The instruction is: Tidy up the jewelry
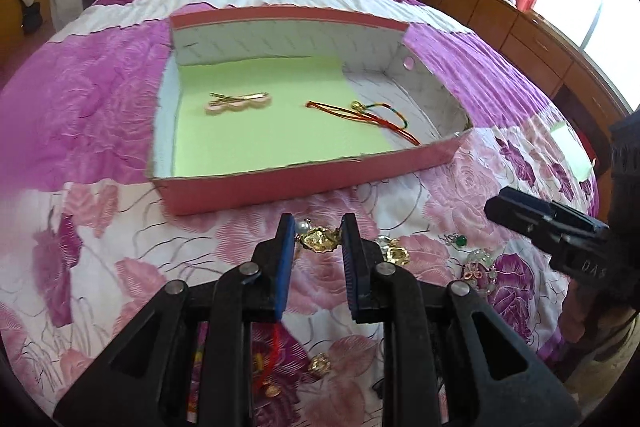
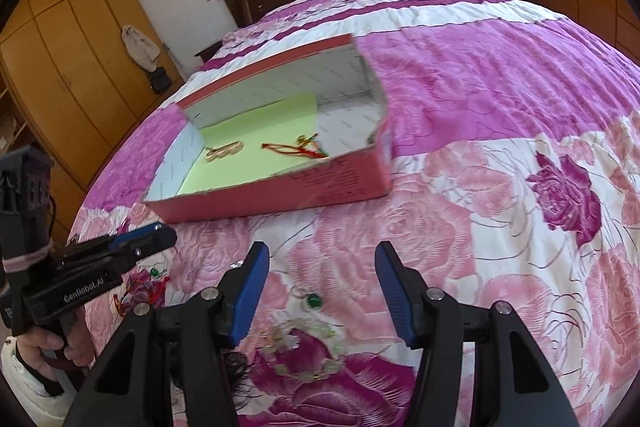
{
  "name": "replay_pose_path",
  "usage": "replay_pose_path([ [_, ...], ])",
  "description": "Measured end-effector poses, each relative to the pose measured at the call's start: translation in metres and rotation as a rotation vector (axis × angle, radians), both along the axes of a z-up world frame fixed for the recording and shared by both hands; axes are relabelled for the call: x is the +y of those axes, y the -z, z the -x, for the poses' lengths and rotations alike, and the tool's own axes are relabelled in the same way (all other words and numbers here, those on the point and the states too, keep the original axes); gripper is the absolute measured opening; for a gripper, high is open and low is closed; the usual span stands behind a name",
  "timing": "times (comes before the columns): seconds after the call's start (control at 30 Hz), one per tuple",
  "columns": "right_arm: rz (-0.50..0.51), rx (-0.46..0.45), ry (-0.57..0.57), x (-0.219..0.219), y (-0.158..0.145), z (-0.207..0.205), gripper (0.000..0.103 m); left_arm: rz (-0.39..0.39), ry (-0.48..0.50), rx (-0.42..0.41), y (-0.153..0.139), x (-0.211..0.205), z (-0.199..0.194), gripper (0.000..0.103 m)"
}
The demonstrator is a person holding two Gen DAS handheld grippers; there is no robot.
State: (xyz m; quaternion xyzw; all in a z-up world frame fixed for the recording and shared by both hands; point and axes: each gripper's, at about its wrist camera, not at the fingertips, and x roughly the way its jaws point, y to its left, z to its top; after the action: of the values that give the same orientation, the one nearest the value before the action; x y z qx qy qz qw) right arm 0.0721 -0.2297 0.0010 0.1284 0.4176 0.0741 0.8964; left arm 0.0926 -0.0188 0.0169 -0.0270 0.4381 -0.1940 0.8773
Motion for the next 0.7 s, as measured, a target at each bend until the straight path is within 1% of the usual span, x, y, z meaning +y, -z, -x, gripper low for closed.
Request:
replay_pose_path([
  [0.1,0.019,0.021,-0.036,0.014,0.004,-0.004,0.058,0.005,-0.016,-0.006,-0.001,0.006,0.002,0.015],
  [0.3,0.046,0.097,-0.117,0.042,0.019,-0.018,0.058,-0.005,-0.037,-0.020,0.000,0.014,0.004,0.015],
  [0.53,0.136,0.183,-0.198,0.073,0.038,-0.037,0.057,0.005,-0.057,-0.008,0.006,0.021,0.003,0.015],
  [0.63,0.170,0.205,-0.215,0.081,0.039,-0.044,0.057,0.006,-0.063,-0.009,0.007,0.023,0.003,0.015],
  [0.7,0.215,0.228,-0.230,0.089,0.042,-0.048,0.057,0.006,-0.064,-0.010,0.007,0.024,0.003,0.015],
])
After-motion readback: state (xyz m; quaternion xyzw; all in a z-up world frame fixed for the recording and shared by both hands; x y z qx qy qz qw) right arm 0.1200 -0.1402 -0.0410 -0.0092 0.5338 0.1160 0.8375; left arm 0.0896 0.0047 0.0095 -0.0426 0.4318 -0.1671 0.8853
